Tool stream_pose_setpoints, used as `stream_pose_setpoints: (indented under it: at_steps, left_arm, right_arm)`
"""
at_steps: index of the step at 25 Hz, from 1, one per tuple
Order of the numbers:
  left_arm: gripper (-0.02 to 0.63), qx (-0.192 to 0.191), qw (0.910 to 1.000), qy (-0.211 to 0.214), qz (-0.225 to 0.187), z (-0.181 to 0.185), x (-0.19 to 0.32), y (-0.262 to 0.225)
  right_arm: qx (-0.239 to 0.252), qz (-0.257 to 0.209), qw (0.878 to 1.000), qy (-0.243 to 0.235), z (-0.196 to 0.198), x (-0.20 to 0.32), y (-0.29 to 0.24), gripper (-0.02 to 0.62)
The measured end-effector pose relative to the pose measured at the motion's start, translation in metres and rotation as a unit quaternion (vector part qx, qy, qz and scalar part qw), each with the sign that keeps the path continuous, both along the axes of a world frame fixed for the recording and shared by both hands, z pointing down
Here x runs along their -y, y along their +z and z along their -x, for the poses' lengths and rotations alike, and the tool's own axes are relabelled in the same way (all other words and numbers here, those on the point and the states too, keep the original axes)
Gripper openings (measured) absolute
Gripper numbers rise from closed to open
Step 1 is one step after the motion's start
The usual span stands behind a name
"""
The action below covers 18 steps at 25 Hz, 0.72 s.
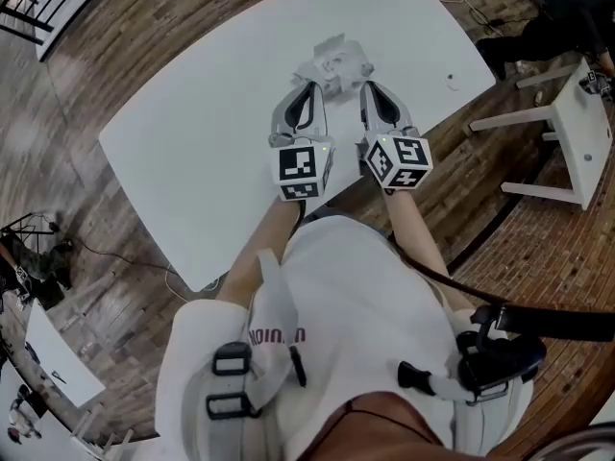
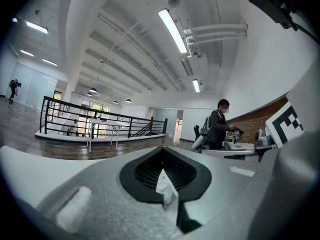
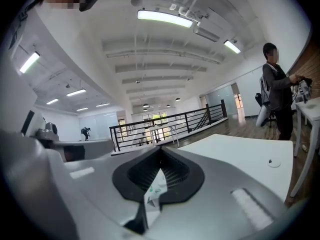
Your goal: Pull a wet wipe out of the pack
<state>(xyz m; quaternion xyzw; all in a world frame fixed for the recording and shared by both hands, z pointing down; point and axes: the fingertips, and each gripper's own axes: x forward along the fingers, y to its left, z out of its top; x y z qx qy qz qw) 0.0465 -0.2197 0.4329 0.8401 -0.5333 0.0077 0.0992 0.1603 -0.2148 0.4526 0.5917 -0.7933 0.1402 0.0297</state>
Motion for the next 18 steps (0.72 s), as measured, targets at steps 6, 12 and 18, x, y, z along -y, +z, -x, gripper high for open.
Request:
stream_pose_setpoints:
  at_steps: [6, 12, 18]
  left_arm:
    - [0.003, 0.005, 0.9999, -0.007, -0.006, -0.002, 0.007, -0.002]
    - [0.003, 0.012, 0.9998, -0.017, -0.006, 0.006, 0.006, -0.001]
    - [0.003, 0.017, 0.9996, -0.024, -0.004, 0.014, 0.003, 0.001]
  right_arm:
    - [-0.026, 0.027, 0.999, -0.023, -0.005, 0.026, 0.028, 0.006]
    - [-0.067, 0.081, 0.991, -0.081, 0.004, 0.051, 0.069, 0.126]
    - [-0.121, 0.111, 0.981, -0.101, 0.009, 0.065, 0.096, 0.202]
